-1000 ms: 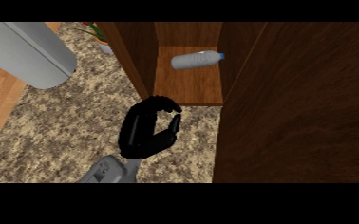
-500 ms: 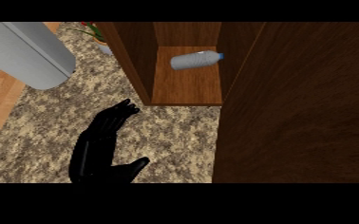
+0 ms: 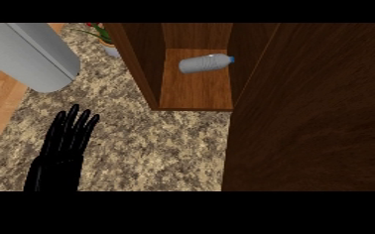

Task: Pick up the bottled water, place it into the cabinet and close the cabinet

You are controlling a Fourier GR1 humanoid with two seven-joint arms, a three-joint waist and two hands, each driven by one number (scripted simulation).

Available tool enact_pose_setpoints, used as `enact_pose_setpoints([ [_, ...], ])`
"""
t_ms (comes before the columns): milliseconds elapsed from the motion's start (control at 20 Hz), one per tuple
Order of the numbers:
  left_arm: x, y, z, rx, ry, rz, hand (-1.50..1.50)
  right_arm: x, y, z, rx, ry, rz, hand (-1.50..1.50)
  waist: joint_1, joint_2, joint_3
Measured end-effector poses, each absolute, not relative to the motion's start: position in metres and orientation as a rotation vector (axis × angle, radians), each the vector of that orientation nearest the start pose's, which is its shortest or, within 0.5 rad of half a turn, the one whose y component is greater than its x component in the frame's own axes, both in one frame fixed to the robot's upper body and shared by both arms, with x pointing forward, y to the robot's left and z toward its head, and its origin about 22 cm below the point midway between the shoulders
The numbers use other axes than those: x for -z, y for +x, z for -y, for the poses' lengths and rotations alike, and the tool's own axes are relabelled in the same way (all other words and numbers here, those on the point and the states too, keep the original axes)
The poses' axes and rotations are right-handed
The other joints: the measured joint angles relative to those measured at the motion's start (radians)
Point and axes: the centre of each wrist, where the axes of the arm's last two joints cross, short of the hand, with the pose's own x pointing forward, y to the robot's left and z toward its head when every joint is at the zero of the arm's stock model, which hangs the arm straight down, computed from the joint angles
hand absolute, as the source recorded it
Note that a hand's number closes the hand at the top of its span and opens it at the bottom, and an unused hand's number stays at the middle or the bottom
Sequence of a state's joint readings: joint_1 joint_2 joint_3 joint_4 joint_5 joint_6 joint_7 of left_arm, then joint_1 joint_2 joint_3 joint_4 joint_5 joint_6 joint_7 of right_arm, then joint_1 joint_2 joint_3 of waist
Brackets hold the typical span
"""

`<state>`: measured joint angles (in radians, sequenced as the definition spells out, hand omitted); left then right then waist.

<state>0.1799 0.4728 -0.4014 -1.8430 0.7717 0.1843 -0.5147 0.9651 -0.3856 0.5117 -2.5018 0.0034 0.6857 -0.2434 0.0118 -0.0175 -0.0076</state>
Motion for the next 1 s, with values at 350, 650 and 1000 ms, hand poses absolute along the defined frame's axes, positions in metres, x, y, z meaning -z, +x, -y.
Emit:
enact_pose_setpoints([
  [350,-0.034,0.164,-0.265,-0.263,-0.41,1.854,-1.5,-0.114,0.038,0.209,-0.67,0.838,1.609,1.5,0.028,-0.002,-0.006],
  [650,-0.04,0.153,-0.284,-0.245,-0.431,1.852,-1.5,-0.113,0.038,0.201,-0.554,0.77,1.64,1.5,0.062,0.01,-0.007],
  [1000,-0.043,0.148,-0.298,-0.207,-0.468,1.853,-1.5,-0.114,0.046,0.196,-0.541,0.741,1.666,1.5,0.112,0.027,-0.009],
])
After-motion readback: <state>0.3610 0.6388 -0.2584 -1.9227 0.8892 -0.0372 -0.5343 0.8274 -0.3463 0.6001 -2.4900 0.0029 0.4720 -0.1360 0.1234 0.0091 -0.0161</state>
